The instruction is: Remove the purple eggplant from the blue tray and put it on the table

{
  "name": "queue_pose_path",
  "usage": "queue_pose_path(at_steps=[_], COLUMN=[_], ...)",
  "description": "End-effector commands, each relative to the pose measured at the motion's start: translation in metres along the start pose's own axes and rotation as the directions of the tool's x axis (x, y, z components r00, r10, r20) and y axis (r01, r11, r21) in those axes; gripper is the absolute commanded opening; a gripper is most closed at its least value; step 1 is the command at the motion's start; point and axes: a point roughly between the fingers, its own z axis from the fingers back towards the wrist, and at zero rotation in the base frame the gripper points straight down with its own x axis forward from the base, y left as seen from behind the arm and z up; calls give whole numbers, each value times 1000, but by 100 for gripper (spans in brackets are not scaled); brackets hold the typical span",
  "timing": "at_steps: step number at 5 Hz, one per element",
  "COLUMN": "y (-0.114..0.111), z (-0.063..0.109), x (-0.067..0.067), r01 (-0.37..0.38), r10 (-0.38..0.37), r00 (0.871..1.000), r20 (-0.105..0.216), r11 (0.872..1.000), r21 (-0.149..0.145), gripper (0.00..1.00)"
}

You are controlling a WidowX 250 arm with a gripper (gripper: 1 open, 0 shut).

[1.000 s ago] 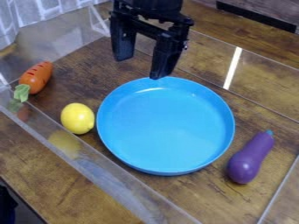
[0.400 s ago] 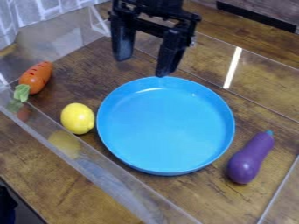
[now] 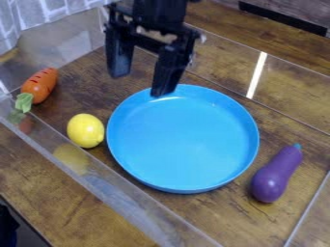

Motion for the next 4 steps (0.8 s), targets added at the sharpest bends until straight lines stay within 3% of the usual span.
queue_pose_path(at_steps=[1,4], y=[4,35], z=[26,31], x=[-5,-5], r01=[39,68], r10=[-39,-66], r00=[996,990], r20=[85,125], r11=[999,998], r21=[-5,-10], gripper=[100,100])
